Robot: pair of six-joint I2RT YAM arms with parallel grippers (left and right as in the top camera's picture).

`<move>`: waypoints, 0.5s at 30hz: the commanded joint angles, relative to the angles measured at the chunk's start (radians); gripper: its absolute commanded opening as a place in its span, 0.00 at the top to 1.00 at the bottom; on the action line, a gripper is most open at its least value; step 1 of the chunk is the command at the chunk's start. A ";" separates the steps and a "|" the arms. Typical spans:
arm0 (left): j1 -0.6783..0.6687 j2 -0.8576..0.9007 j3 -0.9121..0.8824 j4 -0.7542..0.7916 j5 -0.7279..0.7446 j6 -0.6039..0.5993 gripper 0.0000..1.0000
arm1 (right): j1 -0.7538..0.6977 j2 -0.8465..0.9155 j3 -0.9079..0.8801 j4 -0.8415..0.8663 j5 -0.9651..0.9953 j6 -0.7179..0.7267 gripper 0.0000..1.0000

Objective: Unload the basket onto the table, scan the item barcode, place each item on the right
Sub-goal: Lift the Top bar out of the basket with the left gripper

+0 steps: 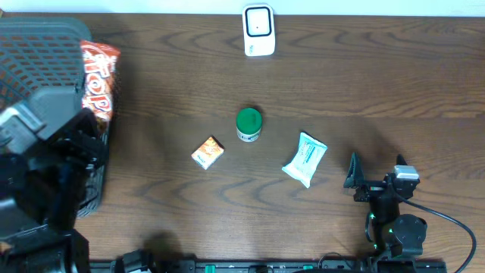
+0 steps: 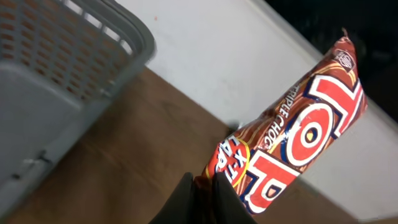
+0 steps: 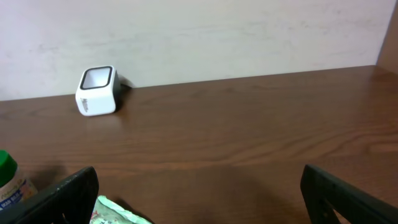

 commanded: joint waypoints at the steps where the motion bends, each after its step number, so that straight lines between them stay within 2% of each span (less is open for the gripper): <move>1: -0.161 0.025 0.008 0.000 -0.238 0.047 0.93 | 0.008 -0.003 -0.002 -0.004 -0.005 -0.010 0.01; 9: -0.509 0.156 0.008 0.001 -0.595 0.083 0.93 | 0.008 -0.003 -0.002 -0.004 -0.005 -0.010 0.01; 11: -0.594 0.208 0.008 0.001 -0.721 0.084 0.93 | 0.008 -0.003 -0.002 -0.004 -0.005 -0.010 0.01; 12: -0.673 0.265 0.008 0.001 -0.854 0.086 0.93 | 0.008 -0.003 -0.002 -0.004 -0.005 -0.010 0.01; 15: -0.780 0.361 0.008 0.000 -1.059 0.086 0.93 | 0.008 -0.003 -0.002 -0.004 -0.005 -0.010 0.01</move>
